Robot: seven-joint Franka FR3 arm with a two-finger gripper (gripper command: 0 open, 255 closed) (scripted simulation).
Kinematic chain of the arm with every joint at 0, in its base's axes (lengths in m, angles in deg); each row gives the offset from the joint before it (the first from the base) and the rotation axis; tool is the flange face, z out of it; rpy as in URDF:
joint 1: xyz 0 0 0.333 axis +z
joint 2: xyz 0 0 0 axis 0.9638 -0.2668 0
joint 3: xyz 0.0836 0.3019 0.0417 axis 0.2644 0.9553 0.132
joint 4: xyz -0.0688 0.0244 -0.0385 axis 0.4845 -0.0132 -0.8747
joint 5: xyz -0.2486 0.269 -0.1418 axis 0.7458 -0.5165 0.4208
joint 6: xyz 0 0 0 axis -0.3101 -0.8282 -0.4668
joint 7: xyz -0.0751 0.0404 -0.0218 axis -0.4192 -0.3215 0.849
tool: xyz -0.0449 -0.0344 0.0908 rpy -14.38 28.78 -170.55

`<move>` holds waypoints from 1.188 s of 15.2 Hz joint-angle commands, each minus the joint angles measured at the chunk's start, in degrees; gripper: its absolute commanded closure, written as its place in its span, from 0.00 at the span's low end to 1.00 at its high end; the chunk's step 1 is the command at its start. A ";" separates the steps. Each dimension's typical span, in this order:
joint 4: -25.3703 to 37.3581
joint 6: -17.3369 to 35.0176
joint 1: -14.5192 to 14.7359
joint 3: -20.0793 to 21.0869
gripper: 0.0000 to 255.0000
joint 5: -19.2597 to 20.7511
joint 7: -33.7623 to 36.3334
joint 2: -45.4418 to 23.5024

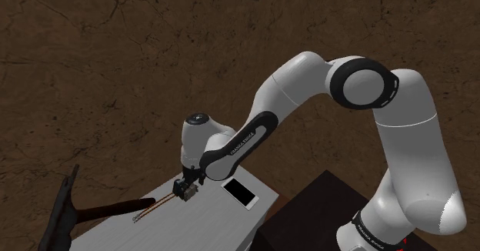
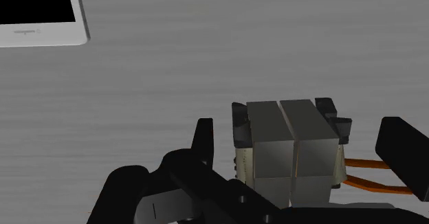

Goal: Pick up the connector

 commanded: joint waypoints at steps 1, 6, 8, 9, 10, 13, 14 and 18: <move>0.55 0.13 0.14 -0.16 0.00 0.14 0.03 -0.65; 0.76 -0.01 0.17 -0.16 1.00 0.12 0.01 -0.74; 0.74 -0.01 0.16 -0.15 1.00 0.12 0.02 -0.71; 0.75 0.00 0.17 -0.16 1.00 0.12 0.02 -0.73; 0.79 0.00 0.19 -0.16 1.00 0.13 0.03 -0.76; 0.16 -0.80 -0.19 0.28 1.00 -0.28 -0.24 0.65; 0.00 -1.28 -0.36 0.51 1.00 -0.49 -0.38 1.29; -0.55 -3.23 -1.02 1.37 1.00 -1.39 -0.97 3.80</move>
